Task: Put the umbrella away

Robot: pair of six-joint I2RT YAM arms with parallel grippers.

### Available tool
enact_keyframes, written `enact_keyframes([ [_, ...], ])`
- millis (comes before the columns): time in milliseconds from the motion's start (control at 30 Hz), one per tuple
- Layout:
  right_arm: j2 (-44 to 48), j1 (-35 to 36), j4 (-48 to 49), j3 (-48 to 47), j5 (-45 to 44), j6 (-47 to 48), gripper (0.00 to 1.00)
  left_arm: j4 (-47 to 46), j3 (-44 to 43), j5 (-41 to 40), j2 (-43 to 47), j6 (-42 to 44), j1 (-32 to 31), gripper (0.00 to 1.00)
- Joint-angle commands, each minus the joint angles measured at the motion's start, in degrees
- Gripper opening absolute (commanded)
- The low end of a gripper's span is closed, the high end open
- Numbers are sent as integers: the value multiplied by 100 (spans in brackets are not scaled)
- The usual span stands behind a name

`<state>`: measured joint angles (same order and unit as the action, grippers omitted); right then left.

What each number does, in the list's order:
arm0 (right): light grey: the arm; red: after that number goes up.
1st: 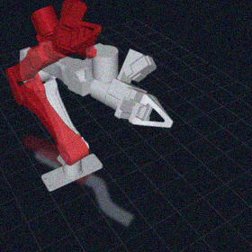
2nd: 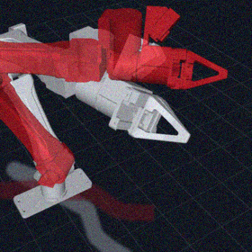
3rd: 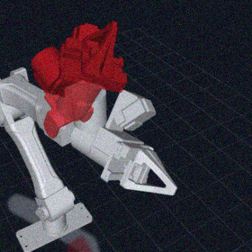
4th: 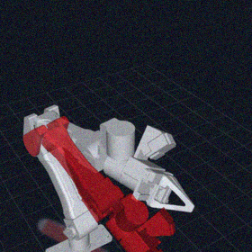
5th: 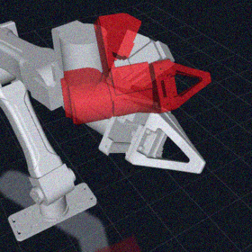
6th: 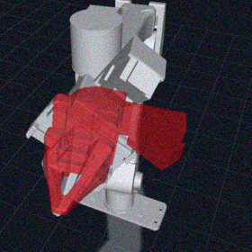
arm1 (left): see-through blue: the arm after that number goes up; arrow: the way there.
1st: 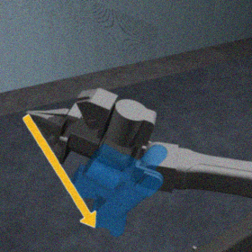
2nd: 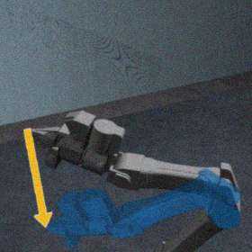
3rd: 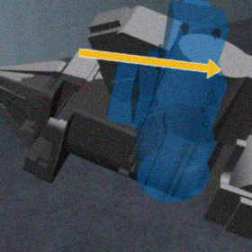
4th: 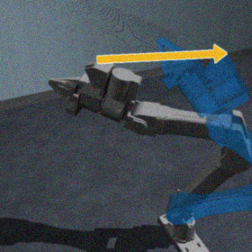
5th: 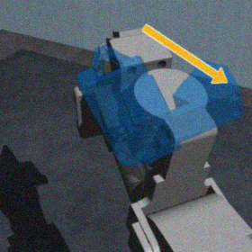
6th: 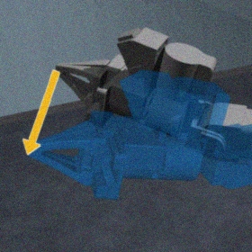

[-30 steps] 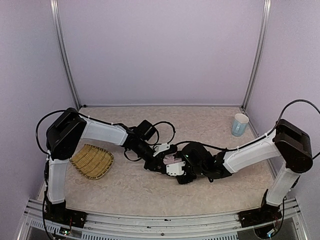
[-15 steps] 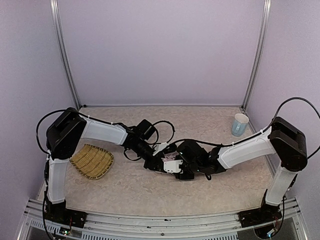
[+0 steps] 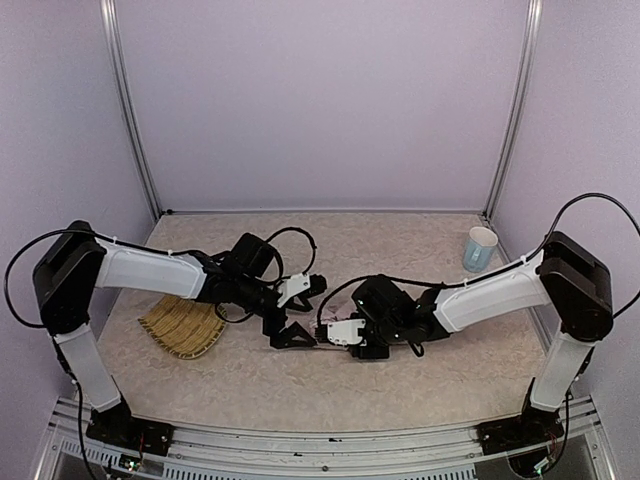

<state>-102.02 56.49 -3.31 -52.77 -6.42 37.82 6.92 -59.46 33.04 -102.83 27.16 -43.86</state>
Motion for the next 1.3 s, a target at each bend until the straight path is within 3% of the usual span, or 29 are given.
enact_keyframes([
  [0, 216, -174, -593, 127, -16, -241, 0, -1224, 455, -1161, 853, -256, 9, 99],
  [200, 972, -459, -244, 43, 564, -394, 0, -3342, 1347, -2513, 2193, -1406, 24, 99],
  [267, 1179, -599, -211, -33, 776, -428, 0, -3836, 1522, -2106, 2411, -1721, 89, 99],
  [367, 1488, -815, -283, -191, 1112, -434, 0, -4084, 1524, -689, 2425, -1719, 199, 99],
  [500, 1944, -1054, -426, -345, 1421, -376, 0, -3934, 1432, -167, 2308, -1829, 219, 76],
  [700, 2333, -1174, -812, -772, 1250, -117, 0, -3903, 1610, 262, 2366, -1775, 93, 53],
  [900, 2324, -1212, -1224, -1443, 1127, 9, 0, -4132, 1875, 223, 2559, -837, -759, 45],
  [1000, 2325, -1211, -1339, -1748, 1225, 79, 0, -4698, 1929, 183, 2252, -1180, -815, 46],
  [1133, 2294, -1212, -1463, -2153, 1487, 102, 0, -5526, 1847, -306, 1762, -1591, -817, 62],
  [1267, 2309, -1211, -1460, -2325, 1729, 133, 0, -5662, 1429, -508, 1272, -1649, -758, 66],
])
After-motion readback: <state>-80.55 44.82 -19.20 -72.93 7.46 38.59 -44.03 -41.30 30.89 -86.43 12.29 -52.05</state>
